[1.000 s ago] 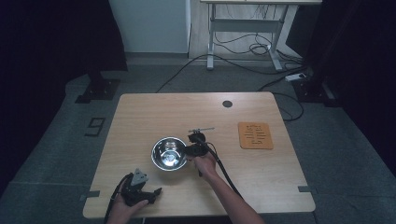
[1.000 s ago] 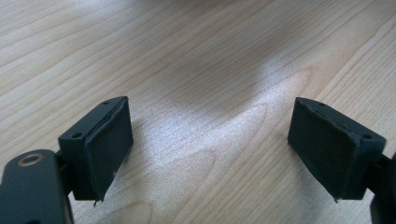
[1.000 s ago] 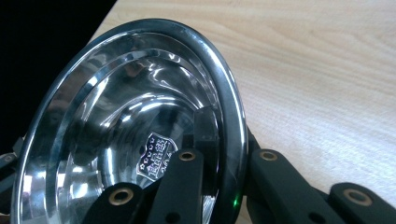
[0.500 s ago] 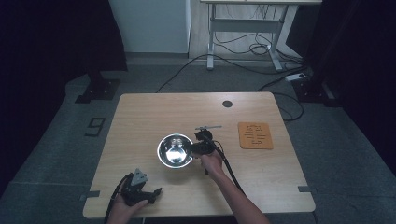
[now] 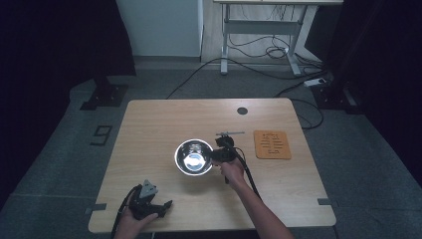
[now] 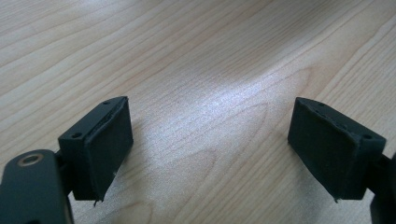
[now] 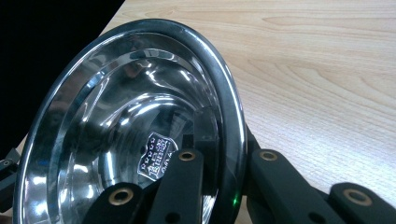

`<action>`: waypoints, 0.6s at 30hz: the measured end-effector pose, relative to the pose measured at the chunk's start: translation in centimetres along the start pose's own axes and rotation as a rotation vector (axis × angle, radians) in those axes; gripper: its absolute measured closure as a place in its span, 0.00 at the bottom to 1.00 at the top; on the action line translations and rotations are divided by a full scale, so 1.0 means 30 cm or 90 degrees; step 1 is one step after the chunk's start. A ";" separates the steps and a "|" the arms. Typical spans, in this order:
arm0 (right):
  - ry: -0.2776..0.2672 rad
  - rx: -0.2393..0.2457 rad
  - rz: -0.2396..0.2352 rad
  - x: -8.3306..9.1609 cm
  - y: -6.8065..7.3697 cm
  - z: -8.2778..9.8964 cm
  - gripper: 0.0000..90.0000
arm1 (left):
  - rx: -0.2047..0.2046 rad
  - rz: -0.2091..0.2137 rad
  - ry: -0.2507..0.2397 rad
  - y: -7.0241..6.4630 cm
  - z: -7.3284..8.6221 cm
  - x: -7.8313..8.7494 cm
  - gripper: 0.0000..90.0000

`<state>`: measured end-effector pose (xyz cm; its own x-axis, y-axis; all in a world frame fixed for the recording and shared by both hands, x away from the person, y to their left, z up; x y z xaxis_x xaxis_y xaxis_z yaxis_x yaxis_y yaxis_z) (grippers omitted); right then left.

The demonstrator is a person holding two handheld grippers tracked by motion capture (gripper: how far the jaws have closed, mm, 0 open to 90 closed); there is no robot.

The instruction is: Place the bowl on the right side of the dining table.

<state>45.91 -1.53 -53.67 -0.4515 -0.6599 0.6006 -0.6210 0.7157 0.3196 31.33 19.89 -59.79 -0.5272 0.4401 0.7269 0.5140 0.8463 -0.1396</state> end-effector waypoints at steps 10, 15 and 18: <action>-0.012 -0.004 0.012 0.029 -0.034 -0.011 0.96 | 0.000 0.000 0.000 0.000 0.000 0.000 0.15; -0.013 -0.009 0.017 0.042 -0.050 -0.014 0.96 | 0.000 0.000 0.000 0.000 0.000 0.000 0.15; -0.016 -0.011 0.020 0.048 -0.059 -0.015 0.96 | 0.000 0.000 0.000 0.000 0.000 0.000 0.15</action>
<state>46.65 -3.64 -53.04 -0.4860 -0.6427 0.5923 -0.5951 0.7396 0.3143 31.33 19.89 -59.79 -0.5271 0.4402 0.7269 0.5141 0.8463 -0.1397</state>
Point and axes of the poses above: each handheld gripper's, and its own axes: x roughly backward along the jaws, z roughly out of its underside, y roughly to its left, the point moved 7 cm from there along -x, roughly forward along the jaws, and after that the axes turned 11 degrees about x, right-handed, at the moved point
